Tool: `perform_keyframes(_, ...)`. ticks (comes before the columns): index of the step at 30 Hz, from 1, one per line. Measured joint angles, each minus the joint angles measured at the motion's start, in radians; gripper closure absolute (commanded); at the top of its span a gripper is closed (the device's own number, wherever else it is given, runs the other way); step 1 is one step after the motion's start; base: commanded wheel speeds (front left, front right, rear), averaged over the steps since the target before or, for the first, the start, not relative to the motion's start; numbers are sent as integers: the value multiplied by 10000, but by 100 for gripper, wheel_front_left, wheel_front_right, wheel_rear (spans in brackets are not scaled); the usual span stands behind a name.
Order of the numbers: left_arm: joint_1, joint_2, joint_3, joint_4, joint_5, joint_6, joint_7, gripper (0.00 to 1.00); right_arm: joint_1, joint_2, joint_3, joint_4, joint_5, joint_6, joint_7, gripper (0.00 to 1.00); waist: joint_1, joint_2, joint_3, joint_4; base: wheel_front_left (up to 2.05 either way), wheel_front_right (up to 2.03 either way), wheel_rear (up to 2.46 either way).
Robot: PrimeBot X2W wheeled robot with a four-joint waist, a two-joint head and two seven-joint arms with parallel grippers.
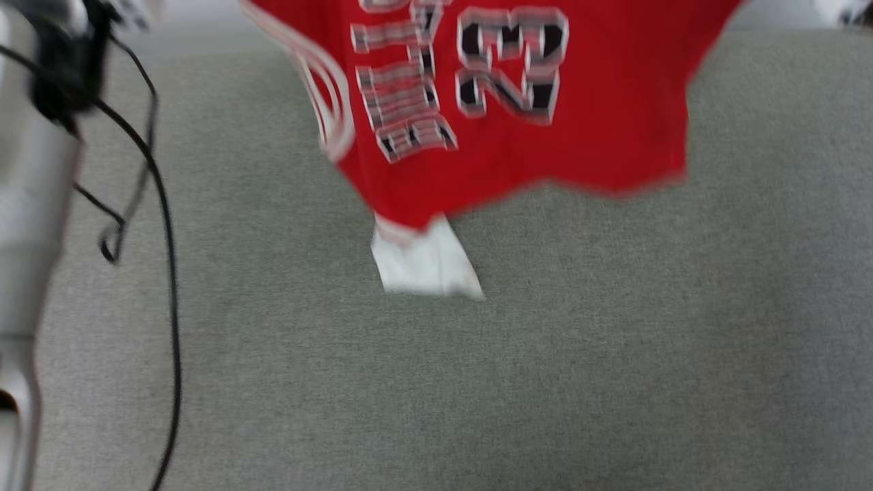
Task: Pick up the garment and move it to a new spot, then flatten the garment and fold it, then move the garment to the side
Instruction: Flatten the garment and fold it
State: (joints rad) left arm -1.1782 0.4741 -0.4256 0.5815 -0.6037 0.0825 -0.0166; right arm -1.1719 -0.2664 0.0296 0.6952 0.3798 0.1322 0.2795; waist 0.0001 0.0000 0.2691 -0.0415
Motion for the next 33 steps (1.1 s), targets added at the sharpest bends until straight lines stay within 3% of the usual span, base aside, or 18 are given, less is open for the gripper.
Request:
perform_keyframes(9,-3094,351,59,1129,571,-33,40,100,-3033,579,-270,853,-439,0,-1241,100,0,0,805,-353,0,0,0)
perform_keyframes(17,-4939,449,71,1908,738,-54,261,100,-5019,984,-579,1906,-616,0,-1898,100,1,0,2248,-362,0,0,0)
perform_keyframes(27,-4714,159,247,3187,90,-732,84,100,-5185,1039,155,3035,-518,-2,-2228,100,3,0,3694,-258,0,0,0)
perform_keyframes(33,-3451,-86,366,3789,-449,-1346,-182,100,-3993,876,1118,3244,44,-2,-2295,100,2,-1,3773,-114,0,0,0)
